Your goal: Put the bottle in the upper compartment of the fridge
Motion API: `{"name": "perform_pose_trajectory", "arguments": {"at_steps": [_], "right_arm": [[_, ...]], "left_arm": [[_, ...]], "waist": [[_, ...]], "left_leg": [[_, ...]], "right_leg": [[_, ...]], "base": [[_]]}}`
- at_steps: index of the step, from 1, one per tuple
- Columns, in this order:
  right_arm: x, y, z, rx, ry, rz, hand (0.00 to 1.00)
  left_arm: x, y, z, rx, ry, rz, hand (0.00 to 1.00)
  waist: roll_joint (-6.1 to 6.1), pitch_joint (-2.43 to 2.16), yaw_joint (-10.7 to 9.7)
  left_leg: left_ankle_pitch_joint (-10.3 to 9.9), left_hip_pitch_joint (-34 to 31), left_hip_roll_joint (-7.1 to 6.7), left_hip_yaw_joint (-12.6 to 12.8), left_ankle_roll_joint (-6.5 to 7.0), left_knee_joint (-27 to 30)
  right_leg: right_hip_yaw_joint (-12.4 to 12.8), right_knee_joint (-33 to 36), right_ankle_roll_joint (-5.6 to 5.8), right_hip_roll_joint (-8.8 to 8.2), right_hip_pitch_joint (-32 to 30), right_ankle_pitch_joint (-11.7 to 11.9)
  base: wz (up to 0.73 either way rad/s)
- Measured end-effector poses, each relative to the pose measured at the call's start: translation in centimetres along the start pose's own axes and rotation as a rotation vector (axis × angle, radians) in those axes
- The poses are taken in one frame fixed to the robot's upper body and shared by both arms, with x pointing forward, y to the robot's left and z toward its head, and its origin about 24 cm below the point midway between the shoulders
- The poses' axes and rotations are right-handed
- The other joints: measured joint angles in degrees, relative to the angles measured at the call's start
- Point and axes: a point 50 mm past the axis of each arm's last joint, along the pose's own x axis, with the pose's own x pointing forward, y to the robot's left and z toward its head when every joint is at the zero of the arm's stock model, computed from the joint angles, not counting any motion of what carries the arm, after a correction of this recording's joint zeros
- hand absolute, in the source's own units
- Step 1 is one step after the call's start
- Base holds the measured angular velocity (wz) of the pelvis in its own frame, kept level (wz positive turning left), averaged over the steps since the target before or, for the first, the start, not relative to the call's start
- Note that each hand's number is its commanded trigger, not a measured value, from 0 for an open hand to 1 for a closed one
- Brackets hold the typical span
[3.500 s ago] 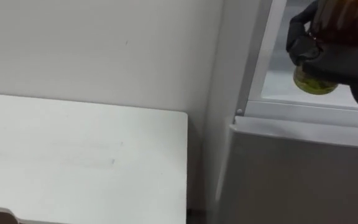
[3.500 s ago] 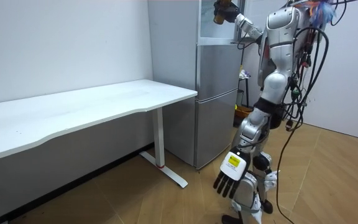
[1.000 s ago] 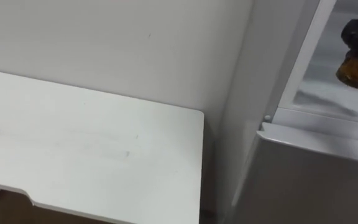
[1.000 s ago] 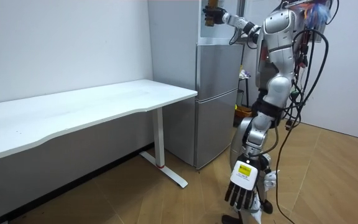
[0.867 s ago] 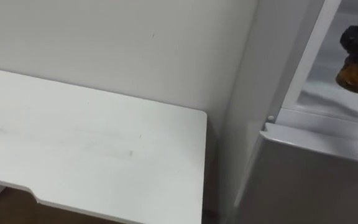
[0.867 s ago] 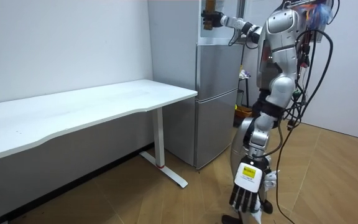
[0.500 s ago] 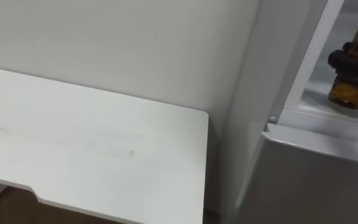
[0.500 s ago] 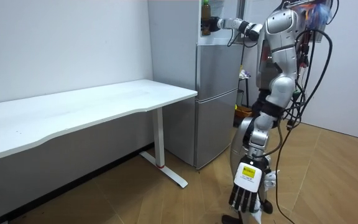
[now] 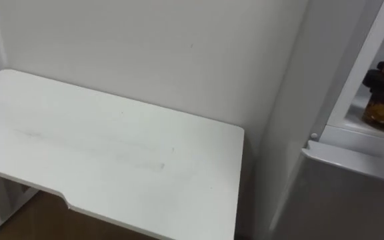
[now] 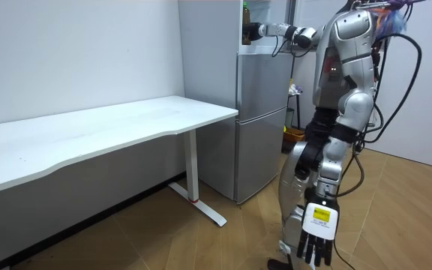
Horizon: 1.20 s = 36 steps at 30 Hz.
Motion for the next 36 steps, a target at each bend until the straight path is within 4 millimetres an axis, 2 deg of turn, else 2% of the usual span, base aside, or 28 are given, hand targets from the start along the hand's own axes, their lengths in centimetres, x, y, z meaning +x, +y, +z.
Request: {"name": "perform_pose_trajectory", "arguments": {"at_steps": [5, 11, 16, 22, 27, 28, 30, 36], "right_arm": [[0.0, 0.0, 0.0, -0.002, -0.001, -0.001, 1.00], [0.0, -0.1, 0.0, -0.004, -0.005, -0.013, 1.00], [0.0, -0.2, 0.1, -0.036, -0.013, -0.025, 1.00], [0.0, -0.6, 0.0, -0.065, -0.017, -0.083, 1.00], [0.0, -0.7, 0.1, -0.077, -0.037, -0.115, 1.00], [0.0, -0.7, 0.1, -0.077, -0.037, -0.119, 1.00], [0.0, -0.8, 0.2, -0.077, -0.041, -0.145, 1.00], [0.1, -1.3, -0.1, -0.075, -0.049, -0.191, 1.00]], "left_arm": [[0.0, 0.0, 0.0, 0.001, 0.000, 0.000, 0.00], [0.0, -0.1, 0.0, 0.005, -0.004, 0.000, 0.00], [0.0, 0.0, 0.0, 0.005, -0.005, 0.002, 0.00], [-0.1, 0.2, 0.4, 0.001, -0.030, 0.011, 0.00], [-0.1, 0.3, 0.5, 0.000, -0.037, 0.016, 0.00], [-0.1, 0.3, 0.5, 0.001, -0.038, 0.016, 0.00], [-0.1, 0.3, 0.5, 0.001, -0.038, 0.017, 0.00], [-0.2, 0.3, -0.7, 0.010, -0.014, 0.014, 0.00]], "waist": [[0.34, -0.13, -0.1], [1.21, -0.66, -0.1], [1.50, -0.52, 0.1], [1.71, -0.30, 1.3], [1.36, 0.32, 1.5], [1.25, 0.34, 1.5], [0.74, 0.03, 1.6], [0.40, -0.05, 1.8]], "left_leg": [[0.0, -0.2, -0.03, -0.4, 0.00, 0.3], [0.0, -0.8, -0.08, -1.0, -0.02, 0.6], [0.0, -0.8, -0.13, -1.5, -0.03, 0.7], [0.0, -0.6, -0.18, -2.0, -0.08, 0.8], [0.1, -1.0, -0.18, -2.3, -0.20, 0.7], [0.2, -1.1, -0.17, -2.4, -0.20, 0.7], [0.2, -1.9, -0.16, -2.5, -0.26, 0.8], [0.2, -2.1, -0.16, -2.8, -0.24, 1.1]], "right_leg": [[-0.8, 0.0, 0.00, 0.00, 0.1, 0.0], [-1.6, 0.0, 0.00, 0.00, 0.1, 0.0], [-2.1, 0.0, 0.00, 0.00, 0.4, 0.0], [-2.8, 0.0, 0.00, 0.00, 0.8, 0.0], [-3.3, 0.0, 0.00, 0.00, 0.7, 0.0], [-3.5, 0.0, 0.00, 0.00, 0.6, 0.0], [-3.7, 0.0, -0.01, 0.03, -0.1, 0.0], [-4.4, 0.0, -0.01, 0.04, -0.1, 0.0]], "base": [[0.05], [0.05], [0.05], [0.04], [0.02], [0.05], [0.02], [0.03]]}}
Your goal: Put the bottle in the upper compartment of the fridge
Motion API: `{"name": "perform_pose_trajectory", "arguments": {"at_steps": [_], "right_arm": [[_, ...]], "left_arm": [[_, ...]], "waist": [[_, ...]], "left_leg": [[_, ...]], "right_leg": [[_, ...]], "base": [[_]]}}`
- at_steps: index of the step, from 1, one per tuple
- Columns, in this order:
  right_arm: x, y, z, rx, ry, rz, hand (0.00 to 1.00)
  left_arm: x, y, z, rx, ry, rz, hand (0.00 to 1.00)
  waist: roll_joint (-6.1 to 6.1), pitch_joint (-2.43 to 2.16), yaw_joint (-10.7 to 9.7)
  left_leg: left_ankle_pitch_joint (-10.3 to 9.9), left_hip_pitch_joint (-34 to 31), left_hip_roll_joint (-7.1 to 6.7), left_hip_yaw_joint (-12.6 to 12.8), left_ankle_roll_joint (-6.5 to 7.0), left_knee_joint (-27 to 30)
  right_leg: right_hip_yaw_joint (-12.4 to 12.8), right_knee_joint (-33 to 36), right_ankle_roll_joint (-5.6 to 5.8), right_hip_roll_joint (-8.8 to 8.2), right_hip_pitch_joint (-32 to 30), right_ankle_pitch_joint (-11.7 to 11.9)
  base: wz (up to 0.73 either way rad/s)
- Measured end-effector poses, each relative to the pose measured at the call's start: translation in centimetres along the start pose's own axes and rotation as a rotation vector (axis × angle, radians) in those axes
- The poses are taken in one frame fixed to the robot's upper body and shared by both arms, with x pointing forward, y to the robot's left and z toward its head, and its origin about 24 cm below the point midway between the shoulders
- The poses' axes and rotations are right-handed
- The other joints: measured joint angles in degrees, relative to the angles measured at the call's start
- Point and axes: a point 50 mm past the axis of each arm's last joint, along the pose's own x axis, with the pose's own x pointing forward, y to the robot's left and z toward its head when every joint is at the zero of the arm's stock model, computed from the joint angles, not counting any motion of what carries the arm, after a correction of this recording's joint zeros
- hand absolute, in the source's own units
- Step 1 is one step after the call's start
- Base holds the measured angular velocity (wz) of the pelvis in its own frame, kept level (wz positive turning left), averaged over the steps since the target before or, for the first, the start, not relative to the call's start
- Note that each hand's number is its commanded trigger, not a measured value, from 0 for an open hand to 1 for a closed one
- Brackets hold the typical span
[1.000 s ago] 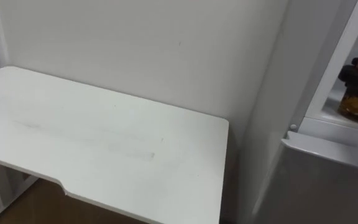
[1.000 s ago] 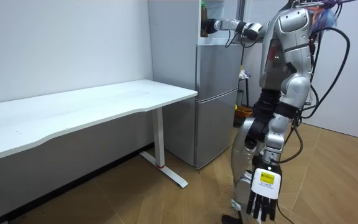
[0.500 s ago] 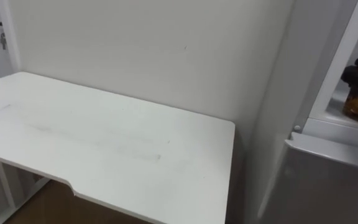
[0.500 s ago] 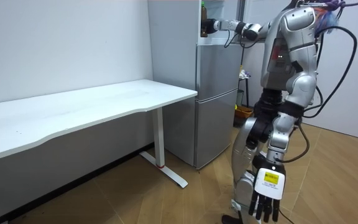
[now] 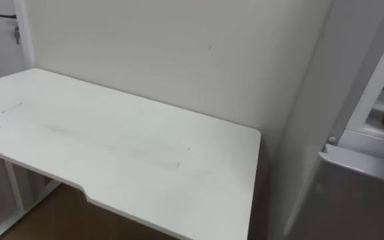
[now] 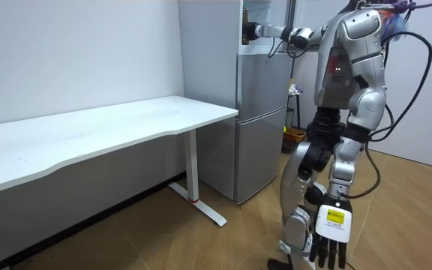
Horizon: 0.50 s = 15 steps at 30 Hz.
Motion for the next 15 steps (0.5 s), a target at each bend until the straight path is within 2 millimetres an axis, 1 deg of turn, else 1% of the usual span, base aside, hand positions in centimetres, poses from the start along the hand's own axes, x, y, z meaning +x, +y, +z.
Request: {"name": "perform_pose_trajectory", "arguments": {"at_steps": [2, 3, 4, 5, 6, 10, 15], "right_arm": [[0.00, -0.06, 0.06, 0.002, -0.006, -0.008, 1.00], [0.01, -0.10, 0.10, 0.004, -0.010, -0.014, 0.89], [0.01, -0.11, 0.12, 0.004, -0.011, -0.016, 0.82], [0.02, -0.19, 0.16, 0.003, -0.012, -0.019, 0.23], [0.03, -0.25, 0.17, 0.003, -0.012, -0.023, 0.00], [0.03, -0.32, 0.15, 0.002, -0.012, -0.037, 0.00], [-0.04, -0.02, -0.05, -0.023, -0.016, -0.037, 0.00]], "left_arm": [[-0.02, 0.01, -0.21, 0.001, 0.004, 0.000, 0.00], [-0.03, 0.01, -0.28, 0.002, 0.006, -0.001, 0.00], [-0.03, 0.01, -0.31, 0.002, 0.007, -0.002, 0.00], [-0.04, 0.00, -0.31, 0.002, 0.006, -0.002, 0.00], [-0.04, 0.02, -0.24, 0.002, 0.004, -0.002, 0.00], [-0.07, 0.04, 0.11, 0.009, -0.012, 0.001, 0.00], [-0.10, -0.02, 0.68, 0.015, -0.045, -0.001, 0.00]], "waist": [[0.15, 0.05, 0.0], [0.28, 0.06, 0.0], [0.34, 0.04, 0.0], [0.46, -0.03, -0.1], [0.56, -0.03, -0.2], [0.85, -0.08, -0.2], [0.86, -0.09, -0.5]], "left_leg": [[0.0, -0.2, 0.00, -0.2, -0.01, 0.0], [0.0, -0.3, -0.01, -0.3, -0.01, 0.0], [0.0, -0.4, -0.01, -0.4, -0.01, 0.0], [0.0, -0.6, -0.05, -0.6, -0.03, 0.2], [0.0, -0.7, -0.07, -0.8, -0.07, 0.2], [0.1, -0.7, -0.06, -0.9, -0.16, 0.2], [0.3, -0.7, -0.06, -1.0, -0.19, 0.2]], "right_leg": [[-0.2, 0.0, 0.00, 0.02, 0.0, 0.0], [-0.3, 0.0, 0.00, 0.03, 0.0, 0.0], [-0.4, 0.0, 0.00, 0.04, -0.1, 0.0], [-0.7, 0.0, 0.00, 0.04, -0.1, 0.0], [-0.9, 0.0, 0.00, 0.04, -0.1, 0.0], [-1.3, 0.0, 0.00, 0.04, 0.0, 0.0], [-1.4, 0.0, 0.00, 0.04, 0.0, 0.0]], "base": [[0.05], [0.05], [0.07], [0.08], [0.08], [0.01], [0.00]]}}
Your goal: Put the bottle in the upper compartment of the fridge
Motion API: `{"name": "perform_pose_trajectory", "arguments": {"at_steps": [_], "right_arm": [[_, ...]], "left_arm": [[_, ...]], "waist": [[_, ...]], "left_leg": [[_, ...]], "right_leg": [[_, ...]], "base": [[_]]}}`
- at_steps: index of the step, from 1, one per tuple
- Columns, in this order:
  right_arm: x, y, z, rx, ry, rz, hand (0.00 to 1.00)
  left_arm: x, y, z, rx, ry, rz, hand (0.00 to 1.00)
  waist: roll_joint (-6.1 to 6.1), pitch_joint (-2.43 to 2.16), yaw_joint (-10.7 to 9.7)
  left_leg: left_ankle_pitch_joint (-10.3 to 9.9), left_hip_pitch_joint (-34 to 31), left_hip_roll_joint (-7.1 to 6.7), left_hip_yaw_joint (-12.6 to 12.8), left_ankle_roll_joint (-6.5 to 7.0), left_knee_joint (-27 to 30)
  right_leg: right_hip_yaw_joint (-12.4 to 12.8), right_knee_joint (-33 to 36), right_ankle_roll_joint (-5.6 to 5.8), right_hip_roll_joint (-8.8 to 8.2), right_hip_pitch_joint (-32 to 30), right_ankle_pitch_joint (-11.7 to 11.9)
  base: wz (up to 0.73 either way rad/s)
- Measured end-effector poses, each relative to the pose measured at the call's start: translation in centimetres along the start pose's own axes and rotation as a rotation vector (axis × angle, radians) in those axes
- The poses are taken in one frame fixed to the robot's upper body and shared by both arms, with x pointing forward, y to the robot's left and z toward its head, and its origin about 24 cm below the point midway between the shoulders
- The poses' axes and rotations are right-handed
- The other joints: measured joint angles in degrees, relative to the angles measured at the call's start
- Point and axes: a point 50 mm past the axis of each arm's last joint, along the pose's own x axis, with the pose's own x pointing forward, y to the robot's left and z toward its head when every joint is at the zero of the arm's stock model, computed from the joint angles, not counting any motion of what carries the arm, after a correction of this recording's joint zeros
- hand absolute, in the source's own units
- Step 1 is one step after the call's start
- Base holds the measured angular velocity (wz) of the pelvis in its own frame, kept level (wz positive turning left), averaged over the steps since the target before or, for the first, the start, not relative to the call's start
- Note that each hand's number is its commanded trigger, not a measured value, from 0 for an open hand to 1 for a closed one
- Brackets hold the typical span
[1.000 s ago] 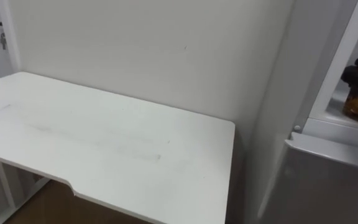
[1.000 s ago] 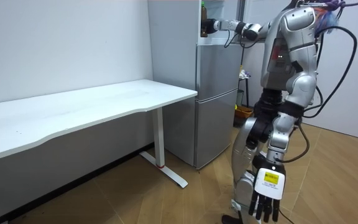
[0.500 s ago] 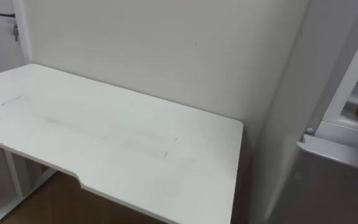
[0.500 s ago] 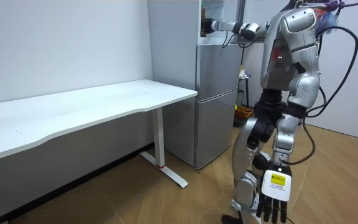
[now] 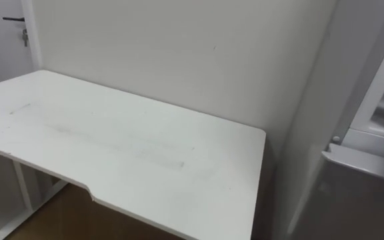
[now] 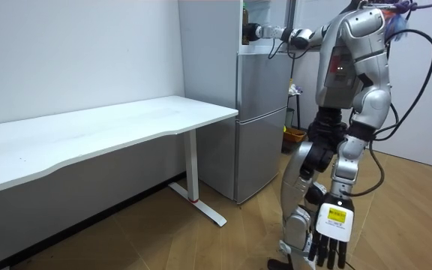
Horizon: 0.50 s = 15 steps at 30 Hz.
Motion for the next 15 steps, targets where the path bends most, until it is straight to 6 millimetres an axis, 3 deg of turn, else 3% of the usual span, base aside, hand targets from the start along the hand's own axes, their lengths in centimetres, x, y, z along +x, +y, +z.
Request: {"name": "perform_pose_trajectory", "arguments": {"at_steps": [15], "right_arm": [[0.01, -0.02, 0.06, 0.005, -0.008, -0.001, 0.00]], "left_arm": [[-0.01, -0.10, 0.32, -0.006, -0.028, -0.008, 0.00]], "waist": [[-0.58, 0.45, -0.1]], "left_leg": [[0.0, 0.2, 0.00, 0.0, 0.00, -0.2]], "right_leg": [[0.0, 0.0, 0.00, 0.00, 0.0, 0.0]], "base": [[0.00]]}}
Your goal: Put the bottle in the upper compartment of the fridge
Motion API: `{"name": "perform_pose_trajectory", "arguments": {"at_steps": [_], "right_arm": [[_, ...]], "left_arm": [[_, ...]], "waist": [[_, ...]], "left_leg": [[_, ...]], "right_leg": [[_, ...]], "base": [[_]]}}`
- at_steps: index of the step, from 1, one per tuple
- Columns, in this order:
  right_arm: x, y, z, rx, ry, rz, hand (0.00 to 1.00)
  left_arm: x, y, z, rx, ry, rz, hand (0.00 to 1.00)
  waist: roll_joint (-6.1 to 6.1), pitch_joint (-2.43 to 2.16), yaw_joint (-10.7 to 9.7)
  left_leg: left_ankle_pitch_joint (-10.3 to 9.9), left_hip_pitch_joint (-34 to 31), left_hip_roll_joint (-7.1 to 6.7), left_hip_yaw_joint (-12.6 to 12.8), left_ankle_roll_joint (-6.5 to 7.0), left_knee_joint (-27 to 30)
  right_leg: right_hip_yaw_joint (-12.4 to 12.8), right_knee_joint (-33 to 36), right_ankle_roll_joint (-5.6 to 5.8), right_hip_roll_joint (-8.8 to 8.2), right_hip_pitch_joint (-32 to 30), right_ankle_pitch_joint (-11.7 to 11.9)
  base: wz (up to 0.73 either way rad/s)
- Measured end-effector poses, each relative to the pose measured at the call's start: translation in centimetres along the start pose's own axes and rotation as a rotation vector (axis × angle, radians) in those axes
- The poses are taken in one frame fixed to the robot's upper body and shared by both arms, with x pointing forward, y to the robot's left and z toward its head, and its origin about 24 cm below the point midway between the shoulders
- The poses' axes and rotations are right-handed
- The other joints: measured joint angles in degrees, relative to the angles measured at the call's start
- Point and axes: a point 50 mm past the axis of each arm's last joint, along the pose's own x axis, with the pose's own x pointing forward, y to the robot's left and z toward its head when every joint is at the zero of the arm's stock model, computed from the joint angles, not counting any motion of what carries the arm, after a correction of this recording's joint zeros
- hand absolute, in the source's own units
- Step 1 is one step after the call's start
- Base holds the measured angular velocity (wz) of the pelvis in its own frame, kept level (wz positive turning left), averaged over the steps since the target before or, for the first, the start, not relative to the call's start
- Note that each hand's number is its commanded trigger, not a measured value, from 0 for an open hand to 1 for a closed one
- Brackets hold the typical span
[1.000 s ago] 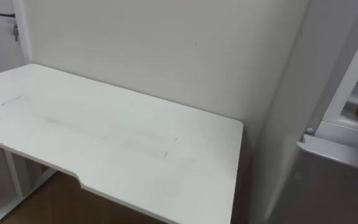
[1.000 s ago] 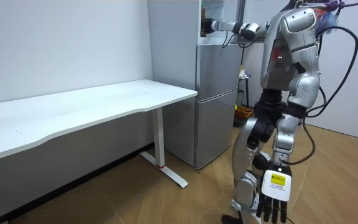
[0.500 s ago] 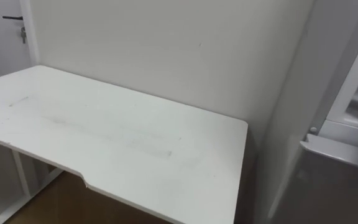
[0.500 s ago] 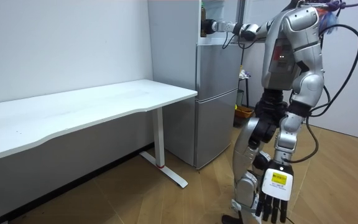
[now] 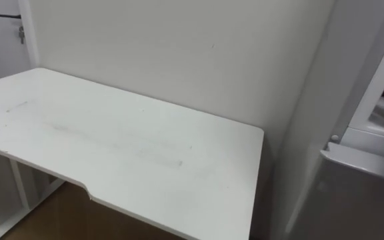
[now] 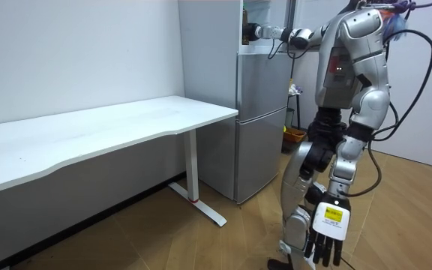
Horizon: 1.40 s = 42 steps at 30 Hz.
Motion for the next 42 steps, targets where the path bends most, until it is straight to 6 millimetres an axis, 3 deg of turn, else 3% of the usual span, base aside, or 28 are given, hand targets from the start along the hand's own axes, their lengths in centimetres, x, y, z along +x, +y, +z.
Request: {"name": "perform_pose_trajectory", "arguments": {"at_steps": [8, 19, 32, 42], "right_arm": [[0.0, 0.1, 0.0, 0.010, 0.004, 0.010, 0.00], [0.0, 0.6, 0.0, 0.014, 0.005, 0.122, 0.00], [0.0, 0.7, 0.3, 0.013, -0.006, 0.192, 0.00], [-0.3, 1.2, 1.2, 0.025, -0.045, 0.213, 0.00]], "left_arm": [[0.0, 0.1, 0.2, -0.003, -0.008, 0.002, 0.00], [0.0, 0.0, 0.3, -0.003, -0.006, -0.004, 0.00], [0.0, -0.3, 0.2, -0.005, 0.001, -0.031, 0.00], [0.1, -0.3, 0.2, -0.013, 0.007, -0.031, 0.00]], "waist": [[-0.01, -0.05, -0.3], [-0.58, -0.52, -1.9], [0.41, -1.00, -2.0], [1.20, -0.60, -3.1]], "left_leg": [[0.0, 0.0, 0.02, 0.1, 0.00, 0.0], [0.0, 0.3, 0.03, 0.3, -0.01, 0.0], [0.0, 1.0, 0.13, 1.1, -0.01, -0.5], [0.0, 1.1, 0.16, 1.4, 0.00, -0.7]], "right_leg": [[0.0, 0.0, 0.00, 0.00, -0.1, 0.0], [0.5, 0.0, 0.00, 0.00, -0.1, 0.0], [1.5, 0.0, 0.00, -0.01, 0.0, 0.0], [1.7, 0.0, 0.00, -0.03, 0.0, 0.0]], "base": [[0.00], [-0.01], [-0.02], [-0.01]]}}
